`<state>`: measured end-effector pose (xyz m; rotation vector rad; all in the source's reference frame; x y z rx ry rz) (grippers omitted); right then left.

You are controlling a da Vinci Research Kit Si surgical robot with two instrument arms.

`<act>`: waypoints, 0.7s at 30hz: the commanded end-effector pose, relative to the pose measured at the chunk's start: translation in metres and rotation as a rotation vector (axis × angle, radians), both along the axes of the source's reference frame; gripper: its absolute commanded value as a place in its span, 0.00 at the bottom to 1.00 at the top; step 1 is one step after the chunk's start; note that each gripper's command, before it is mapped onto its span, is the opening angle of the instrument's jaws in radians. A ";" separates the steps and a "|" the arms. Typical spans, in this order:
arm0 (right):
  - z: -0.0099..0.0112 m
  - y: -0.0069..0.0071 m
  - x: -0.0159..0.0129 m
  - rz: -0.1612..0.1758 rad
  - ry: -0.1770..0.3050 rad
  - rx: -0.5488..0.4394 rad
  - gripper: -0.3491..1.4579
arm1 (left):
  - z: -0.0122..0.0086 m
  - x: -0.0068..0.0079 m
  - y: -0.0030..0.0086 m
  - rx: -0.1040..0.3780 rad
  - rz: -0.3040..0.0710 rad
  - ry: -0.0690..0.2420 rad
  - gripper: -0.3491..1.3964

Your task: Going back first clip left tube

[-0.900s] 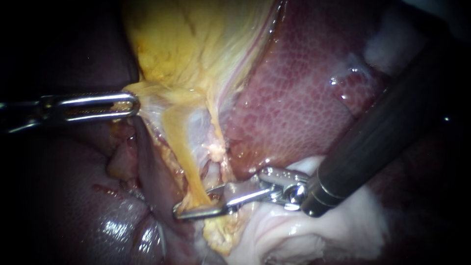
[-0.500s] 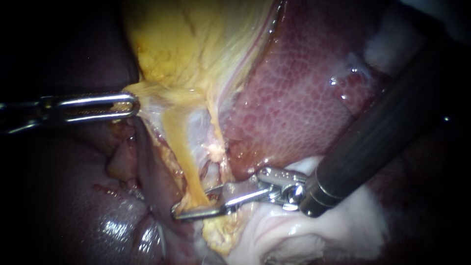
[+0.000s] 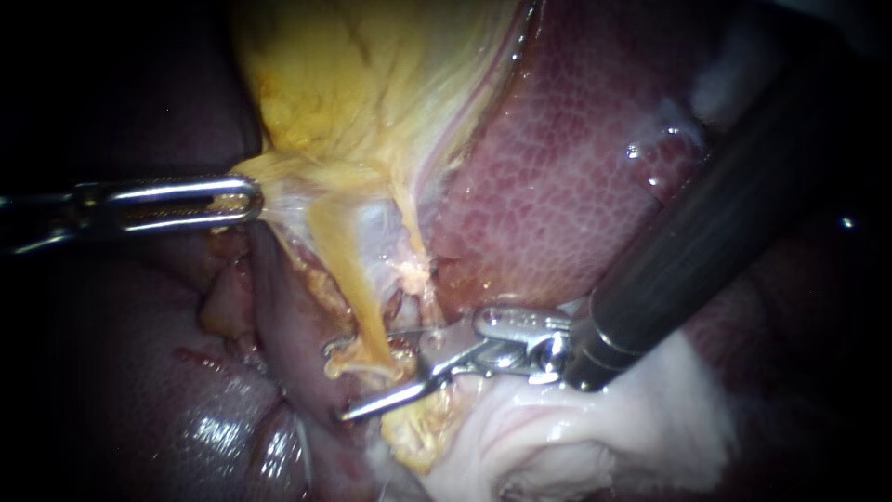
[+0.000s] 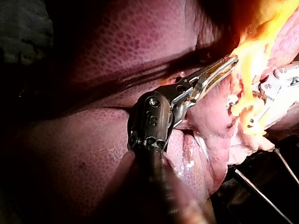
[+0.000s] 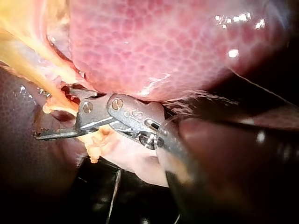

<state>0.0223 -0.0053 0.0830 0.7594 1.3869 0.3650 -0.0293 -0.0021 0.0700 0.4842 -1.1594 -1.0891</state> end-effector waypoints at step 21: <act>-0.0077 0.0066 -0.0127 0.034 -0.003 -0.058 0.52 | 0.0001 0.0002 -0.0001 -0.001 0.001 0.000 0.00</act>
